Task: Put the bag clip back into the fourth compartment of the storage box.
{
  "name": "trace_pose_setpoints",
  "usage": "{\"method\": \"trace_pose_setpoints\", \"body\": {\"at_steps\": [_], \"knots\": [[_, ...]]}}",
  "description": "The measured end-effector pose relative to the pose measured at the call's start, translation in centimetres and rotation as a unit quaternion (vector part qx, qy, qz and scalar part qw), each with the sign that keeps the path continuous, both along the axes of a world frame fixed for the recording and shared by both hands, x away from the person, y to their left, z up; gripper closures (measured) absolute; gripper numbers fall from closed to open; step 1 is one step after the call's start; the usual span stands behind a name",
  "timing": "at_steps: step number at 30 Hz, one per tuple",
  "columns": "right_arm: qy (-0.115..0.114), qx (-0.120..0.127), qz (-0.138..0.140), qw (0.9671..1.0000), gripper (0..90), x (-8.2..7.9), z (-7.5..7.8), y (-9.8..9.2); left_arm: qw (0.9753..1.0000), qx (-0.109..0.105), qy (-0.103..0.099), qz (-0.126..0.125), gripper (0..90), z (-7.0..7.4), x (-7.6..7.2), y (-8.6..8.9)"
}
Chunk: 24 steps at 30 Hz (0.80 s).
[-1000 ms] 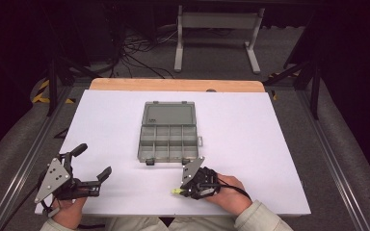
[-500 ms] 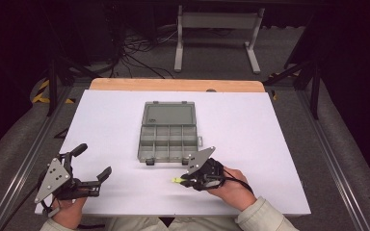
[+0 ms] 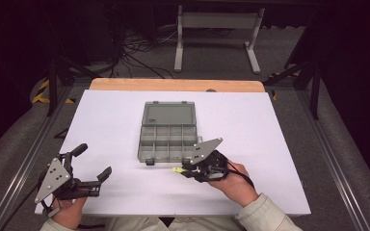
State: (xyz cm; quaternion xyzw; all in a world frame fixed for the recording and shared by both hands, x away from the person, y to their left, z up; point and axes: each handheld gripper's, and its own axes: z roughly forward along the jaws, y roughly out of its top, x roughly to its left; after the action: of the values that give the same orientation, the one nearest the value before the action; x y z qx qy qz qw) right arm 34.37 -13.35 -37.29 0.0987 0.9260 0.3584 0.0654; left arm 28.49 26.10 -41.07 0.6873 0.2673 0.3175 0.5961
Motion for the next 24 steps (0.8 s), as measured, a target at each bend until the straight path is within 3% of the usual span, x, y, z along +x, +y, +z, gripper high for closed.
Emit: {"method": "trace_pose_setpoints", "body": {"at_steps": [12, 24], "knots": [[-0.006, 0.034, -0.032, 0.9989, 77.9, 1.6, 1.7, -0.8, 1.0000, 0.000, 0.001, 0.000, 0.0, 0.0, 0.0, 0.0], [-0.017, 0.051, -0.063, 0.9965, 77.9, 3.0, 3.1, -0.9, 1.0000, -0.001, 0.001, 0.000, 0.0, 0.0, 0.0, 0.0]]}}
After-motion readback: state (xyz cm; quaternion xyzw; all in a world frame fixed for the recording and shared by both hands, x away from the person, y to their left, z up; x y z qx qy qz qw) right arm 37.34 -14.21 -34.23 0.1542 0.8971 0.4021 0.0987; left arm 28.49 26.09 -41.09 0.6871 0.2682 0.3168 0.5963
